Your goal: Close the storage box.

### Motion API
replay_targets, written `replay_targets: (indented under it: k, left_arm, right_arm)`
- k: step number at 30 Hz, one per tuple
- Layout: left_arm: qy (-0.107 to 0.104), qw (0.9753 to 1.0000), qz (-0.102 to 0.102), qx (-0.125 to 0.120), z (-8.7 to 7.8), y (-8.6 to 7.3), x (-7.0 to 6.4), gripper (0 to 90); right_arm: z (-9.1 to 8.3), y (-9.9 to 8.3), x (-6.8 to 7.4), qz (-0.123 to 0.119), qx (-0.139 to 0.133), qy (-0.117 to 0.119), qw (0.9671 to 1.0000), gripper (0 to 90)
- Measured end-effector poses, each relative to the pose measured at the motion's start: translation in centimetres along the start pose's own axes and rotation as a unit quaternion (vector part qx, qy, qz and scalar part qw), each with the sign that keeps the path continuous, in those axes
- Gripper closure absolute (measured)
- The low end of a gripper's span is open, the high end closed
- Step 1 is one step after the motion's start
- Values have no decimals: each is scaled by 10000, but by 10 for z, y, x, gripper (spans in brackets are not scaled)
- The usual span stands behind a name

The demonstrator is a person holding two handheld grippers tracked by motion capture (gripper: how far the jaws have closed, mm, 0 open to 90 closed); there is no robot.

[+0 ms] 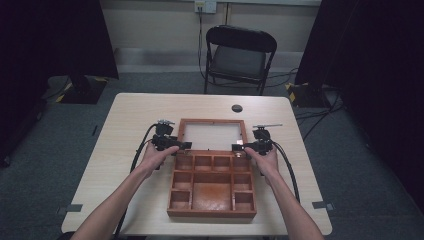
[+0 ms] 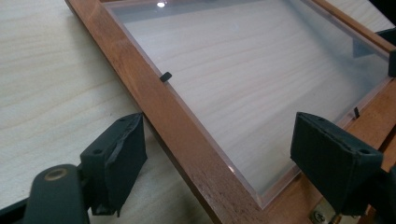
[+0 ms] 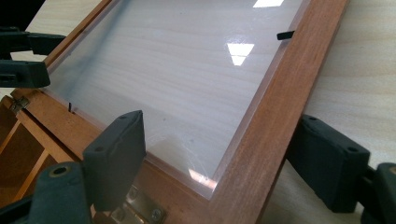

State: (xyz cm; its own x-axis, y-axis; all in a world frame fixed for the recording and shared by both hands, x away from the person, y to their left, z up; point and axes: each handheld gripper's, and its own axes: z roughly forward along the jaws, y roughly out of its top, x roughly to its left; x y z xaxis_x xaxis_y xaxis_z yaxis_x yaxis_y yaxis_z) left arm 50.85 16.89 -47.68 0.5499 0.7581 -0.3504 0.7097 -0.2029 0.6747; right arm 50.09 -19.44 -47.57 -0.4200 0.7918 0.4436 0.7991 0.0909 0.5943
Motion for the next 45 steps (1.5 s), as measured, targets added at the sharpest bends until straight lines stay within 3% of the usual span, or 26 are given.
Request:
replay_targets:
  k: [5,9,13,18,23,27,45]
  left_arm:
    - [-106,9998,-167,29,2,0,4,151]
    - [-142,9997,-168,44,2,0,4,161]
    - [116,9998,170,-61,0,1,-4,161]
    - [99,9998,125,-76,-1,1,-4,166]
    - [112,9997,145,-131,-2,2,-5,170]
    - [66,9997,120,-226,-7,3,-2,226]
    - [133,9985,225,-477,-18,6,-3,331]
  right_arm:
    - [0,0,-1,-76,-38,20,10000,193]
    - [0,0,-1,-102,-50,17,9999,193]
    - [-1,0,1,-198,-112,-26,9997,193]
    - [-4,0,5,-396,-200,-153,9989,193]
    - [-4,0,7,-426,-226,-224,9986,193]
    - [-6,0,8,-588,-297,-213,9976,197]
    - [-16,4,10,-583,-510,-261,9967,298]
